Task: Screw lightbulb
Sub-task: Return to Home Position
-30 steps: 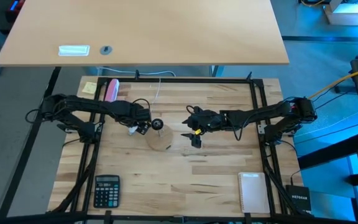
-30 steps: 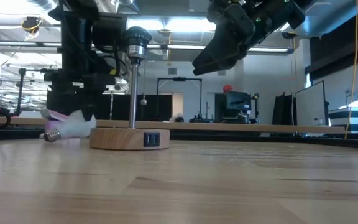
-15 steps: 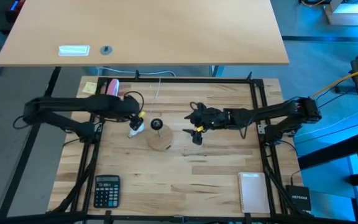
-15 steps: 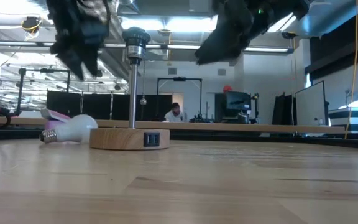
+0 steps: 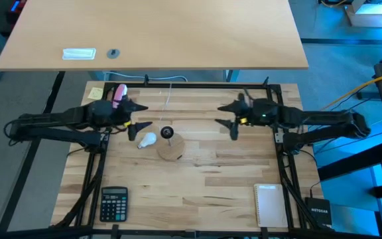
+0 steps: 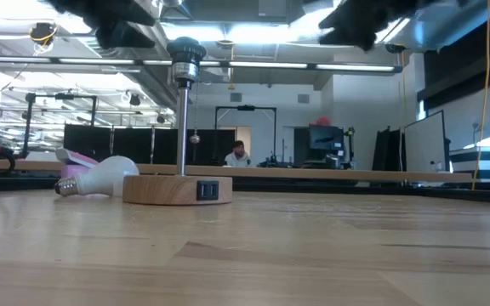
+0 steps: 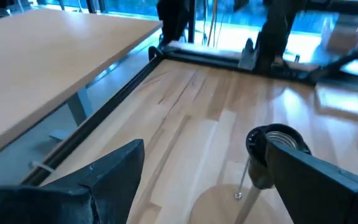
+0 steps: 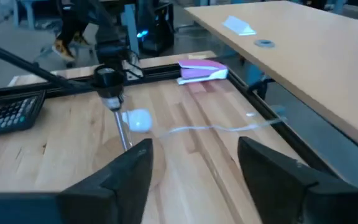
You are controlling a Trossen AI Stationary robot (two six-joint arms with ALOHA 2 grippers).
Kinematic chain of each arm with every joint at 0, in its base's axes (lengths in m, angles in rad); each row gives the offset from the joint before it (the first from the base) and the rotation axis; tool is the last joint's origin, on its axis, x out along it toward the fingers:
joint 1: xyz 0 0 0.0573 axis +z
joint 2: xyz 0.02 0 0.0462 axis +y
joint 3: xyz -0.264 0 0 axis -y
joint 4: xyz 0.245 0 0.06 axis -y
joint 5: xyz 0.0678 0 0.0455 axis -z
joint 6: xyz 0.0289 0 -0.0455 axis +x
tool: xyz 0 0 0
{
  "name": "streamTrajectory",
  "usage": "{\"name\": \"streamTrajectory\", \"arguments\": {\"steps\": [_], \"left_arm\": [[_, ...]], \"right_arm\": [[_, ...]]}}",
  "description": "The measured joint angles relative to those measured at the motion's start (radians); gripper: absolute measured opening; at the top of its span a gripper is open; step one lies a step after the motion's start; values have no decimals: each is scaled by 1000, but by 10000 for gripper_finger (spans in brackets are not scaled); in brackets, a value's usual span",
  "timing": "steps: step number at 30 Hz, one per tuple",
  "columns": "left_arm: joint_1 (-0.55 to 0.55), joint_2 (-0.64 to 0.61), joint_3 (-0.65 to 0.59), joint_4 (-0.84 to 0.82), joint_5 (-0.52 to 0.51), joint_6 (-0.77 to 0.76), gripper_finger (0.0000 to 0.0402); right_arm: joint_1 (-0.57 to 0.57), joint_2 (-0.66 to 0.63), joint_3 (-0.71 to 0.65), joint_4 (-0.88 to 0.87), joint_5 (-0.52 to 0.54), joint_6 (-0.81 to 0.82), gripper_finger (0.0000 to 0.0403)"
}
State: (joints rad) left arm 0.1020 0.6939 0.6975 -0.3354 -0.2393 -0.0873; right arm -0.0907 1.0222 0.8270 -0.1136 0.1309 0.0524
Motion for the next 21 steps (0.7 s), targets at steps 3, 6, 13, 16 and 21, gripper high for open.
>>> {"name": "streamTrajectory", "arguments": {"steps": [3,6,13,16,21], "left_arm": [[0,-69,-60,21,0,-44,324],[1,-112,-87,19,0,-71,324],[0,-126,-205,99,0,-62,324],[0,-140,-281,262,17,-51,324],[-1,-176,-399,394,91,-26,324]], "right_arm": [[-22,-108,-129,53,0,41,211],[-37,-209,-247,94,-1,92,172],[-35,-394,-464,238,-36,114,90],[-35,-466,-519,253,-45,128,61],[-35,-568,-592,254,-44,146,19]]}}
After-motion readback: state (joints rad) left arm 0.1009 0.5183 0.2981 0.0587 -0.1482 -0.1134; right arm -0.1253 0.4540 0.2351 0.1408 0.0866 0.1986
